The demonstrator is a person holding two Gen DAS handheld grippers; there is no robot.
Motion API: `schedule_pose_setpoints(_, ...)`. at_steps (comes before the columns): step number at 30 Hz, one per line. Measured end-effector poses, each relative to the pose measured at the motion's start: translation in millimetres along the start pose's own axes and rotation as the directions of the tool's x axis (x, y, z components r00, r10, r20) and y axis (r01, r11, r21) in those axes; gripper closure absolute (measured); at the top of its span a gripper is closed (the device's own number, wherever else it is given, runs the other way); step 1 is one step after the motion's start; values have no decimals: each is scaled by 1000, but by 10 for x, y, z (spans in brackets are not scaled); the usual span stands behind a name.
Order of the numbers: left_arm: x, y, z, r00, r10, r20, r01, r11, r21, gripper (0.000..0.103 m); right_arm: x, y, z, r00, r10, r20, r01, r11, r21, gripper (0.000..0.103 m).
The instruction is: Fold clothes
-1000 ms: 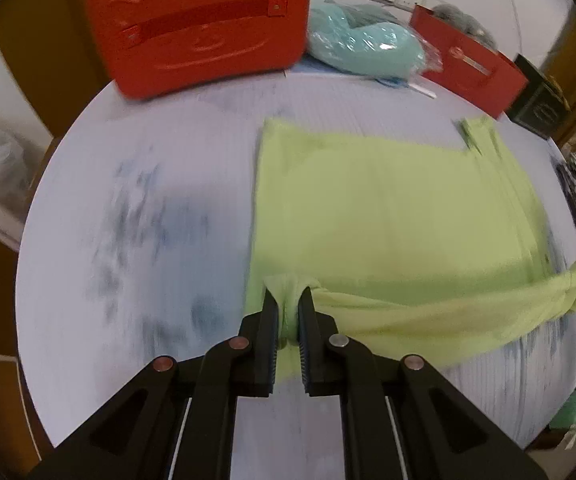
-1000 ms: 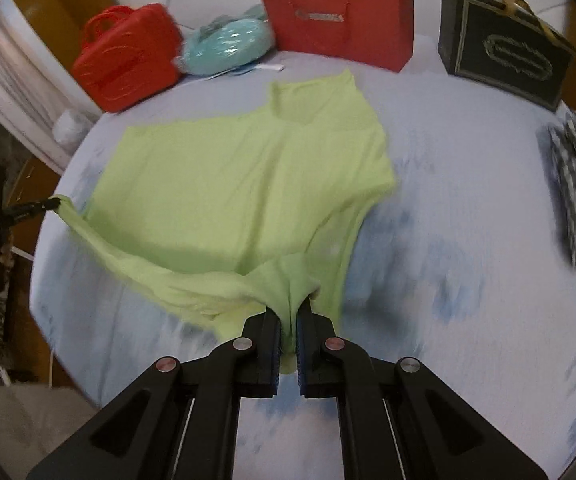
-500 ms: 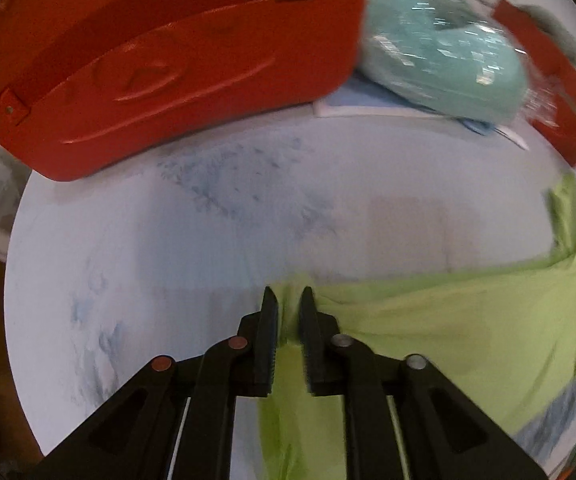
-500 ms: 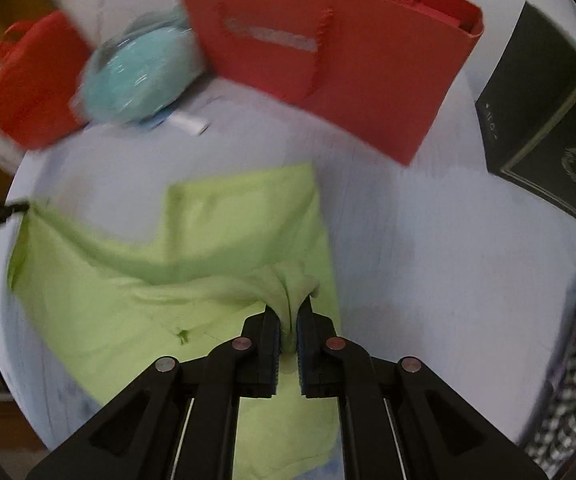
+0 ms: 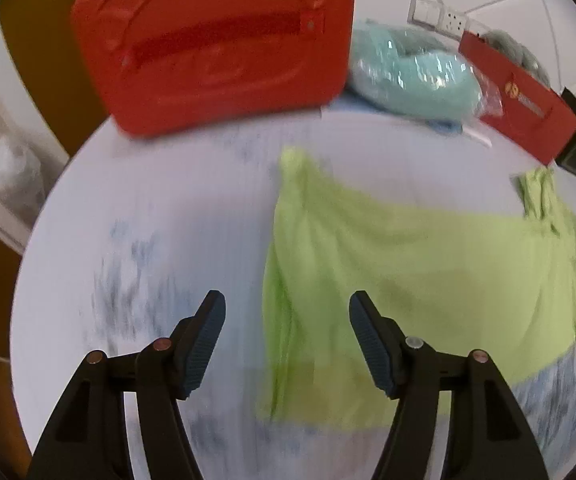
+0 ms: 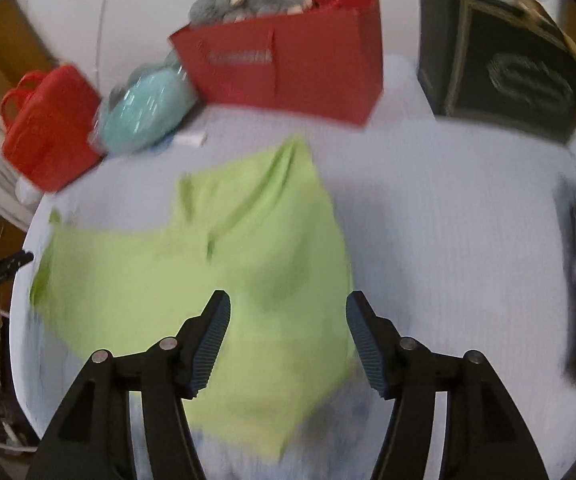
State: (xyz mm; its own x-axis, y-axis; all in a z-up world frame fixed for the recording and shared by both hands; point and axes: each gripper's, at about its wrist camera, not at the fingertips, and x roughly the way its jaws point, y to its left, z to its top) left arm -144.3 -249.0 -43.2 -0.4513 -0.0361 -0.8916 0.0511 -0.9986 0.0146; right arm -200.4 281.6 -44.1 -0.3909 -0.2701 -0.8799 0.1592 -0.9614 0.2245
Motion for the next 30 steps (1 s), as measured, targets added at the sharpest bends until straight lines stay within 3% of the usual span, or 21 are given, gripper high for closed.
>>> schedule_pose_setpoints(5,79,-47,-345,999,45,-14,-45,999,15,37,-99,-40,-730,1000,13,-20,-11,997,70,43)
schedule_pose_setpoints(10,147,-136,-484,1000,28,-13,-27,1000,10,39,-45,-30,-977,999,26,-18,-24,994,110,43)
schedule_pose_setpoints(11,182,-158,-495,999,37,-19,-37,999,13,45,-18,-16,-991,1000,22,-11,-21,993,113,42)
schedule_pose_setpoints(13,205,-147,-509,999,39,-22,-40,999,-14,81,33,15,-995,1000,23,2,-23,993,114,42)
schedule_pose_setpoints(16,173,-130,-505,998,55,-30,-56,998,-37,92,190,115,-934,999,-26,25,24,996,84,41)
schedule_pose_setpoints(18,123,-131,-507,998,54,-31,-55,998,-36,94,317,230,-883,996,-91,0,90,996,14,56)
schedule_pose_setpoints(19,75,-119,-508,998,48,-27,-50,998,-38,94,367,294,-864,991,-131,-11,131,991,-31,86)
schedule_pose_setpoints(20,2,-98,-515,999,39,-23,-40,998,-44,94,384,338,-844,987,-158,-16,157,986,-58,98)
schedule_pose_setpoints(25,-351,4,-622,1000,-15,-17,14,998,-68,94,-117,336,-815,986,-160,43,162,986,-50,99)
schedule_pose_setpoints(30,-505,77,-1065,997,-19,-80,15,998,-54,94,-562,321,-1170,993,-117,-27,115,991,-62,99)
